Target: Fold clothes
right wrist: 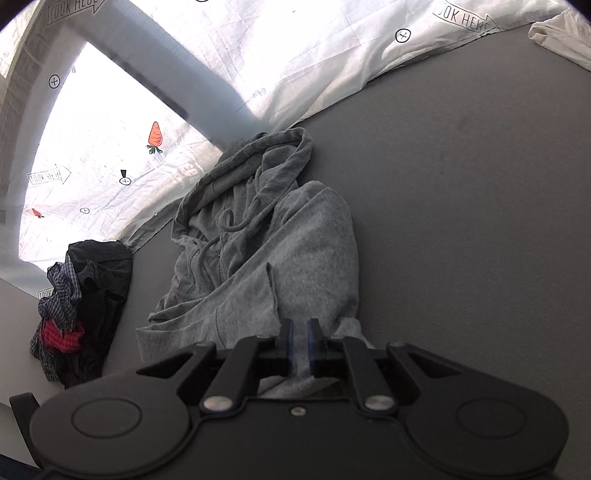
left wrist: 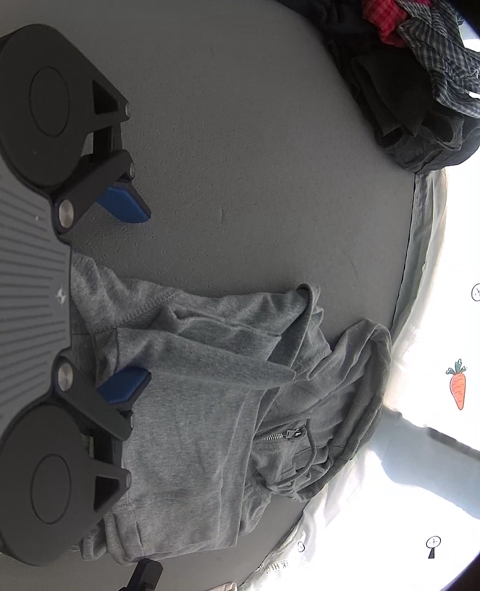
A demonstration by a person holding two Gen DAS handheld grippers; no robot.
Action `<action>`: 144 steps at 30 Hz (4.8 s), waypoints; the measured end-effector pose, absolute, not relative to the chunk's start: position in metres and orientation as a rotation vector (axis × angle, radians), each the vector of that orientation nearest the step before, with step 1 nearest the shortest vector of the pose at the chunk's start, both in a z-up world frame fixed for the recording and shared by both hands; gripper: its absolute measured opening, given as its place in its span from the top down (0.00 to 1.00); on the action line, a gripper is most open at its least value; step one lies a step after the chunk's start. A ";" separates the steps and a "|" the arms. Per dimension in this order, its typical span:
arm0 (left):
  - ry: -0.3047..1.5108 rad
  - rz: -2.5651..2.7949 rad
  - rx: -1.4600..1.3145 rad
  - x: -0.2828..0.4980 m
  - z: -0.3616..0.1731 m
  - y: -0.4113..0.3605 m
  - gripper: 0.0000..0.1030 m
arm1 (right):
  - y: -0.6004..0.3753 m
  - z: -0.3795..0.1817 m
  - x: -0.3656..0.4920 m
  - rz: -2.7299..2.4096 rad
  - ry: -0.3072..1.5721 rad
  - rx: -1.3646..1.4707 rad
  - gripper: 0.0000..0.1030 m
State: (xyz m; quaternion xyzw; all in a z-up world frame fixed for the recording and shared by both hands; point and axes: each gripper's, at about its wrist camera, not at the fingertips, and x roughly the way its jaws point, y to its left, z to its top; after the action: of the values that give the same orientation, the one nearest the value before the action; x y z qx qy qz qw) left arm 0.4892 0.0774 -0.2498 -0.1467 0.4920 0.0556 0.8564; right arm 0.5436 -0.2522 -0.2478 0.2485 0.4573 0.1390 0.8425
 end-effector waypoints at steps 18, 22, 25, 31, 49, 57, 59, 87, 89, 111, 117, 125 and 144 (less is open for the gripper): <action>0.862 0.146 -0.211 0.623 -0.214 0.113 0.07 | -0.210 -0.225 0.655 0.180 0.787 0.023 0.03; 0.848 0.131 -0.160 0.681 -0.224 0.109 0.05 | -0.201 -0.238 0.700 0.143 0.772 -0.023 0.02; 0.842 0.084 -0.090 0.715 -0.231 0.099 0.05 | -0.192 -0.249 0.735 0.111 0.774 -0.065 0.02; 0.848 0.021 0.036 0.760 -0.254 0.085 0.05 | -0.176 -0.269 0.783 0.102 0.782 -0.146 0.02; 0.617 0.139 -0.020 0.747 -0.197 0.108 0.04 | -0.161 -0.213 0.764 -0.009 0.545 -0.269 0.02; 0.478 0.155 -0.067 0.659 -0.127 0.099 0.04 | -0.165 -0.155 0.680 -0.014 0.377 -0.277 0.02; 0.460 0.158 -0.055 0.638 -0.116 0.094 0.04 | -0.165 -0.148 0.659 -0.020 0.351 -0.293 0.02; 0.698 0.181 0.011 0.480 -0.182 0.077 0.05 | -0.178 -0.206 0.492 -0.007 0.450 -0.398 0.02; 0.737 0.190 0.014 0.481 -0.187 0.079 0.05 | -0.178 -0.210 0.491 0.002 0.477 -0.394 0.02; 0.886 0.129 -0.122 0.480 -0.208 0.118 0.03 | -0.184 -0.239 0.501 0.103 0.708 -0.309 0.02; 0.963 0.214 -0.158 0.484 -0.236 0.124 0.03 | -0.191 -0.263 0.511 0.081 0.783 -0.287 0.02; 1.020 0.207 -0.141 0.486 -0.256 0.120 0.03 | -0.192 -0.271 0.513 0.083 0.803 -0.287 0.02; 1.017 0.100 -0.231 0.384 -0.242 0.103 0.03 | -0.235 -0.276 0.419 0.147 0.975 0.058 0.16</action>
State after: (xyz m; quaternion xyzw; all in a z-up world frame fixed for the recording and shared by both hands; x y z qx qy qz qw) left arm 0.3844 0.1035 -0.2417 -0.1103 0.4855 0.0477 0.8660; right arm 0.4192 -0.2353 -0.2756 0.0279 0.4680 0.0703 0.8805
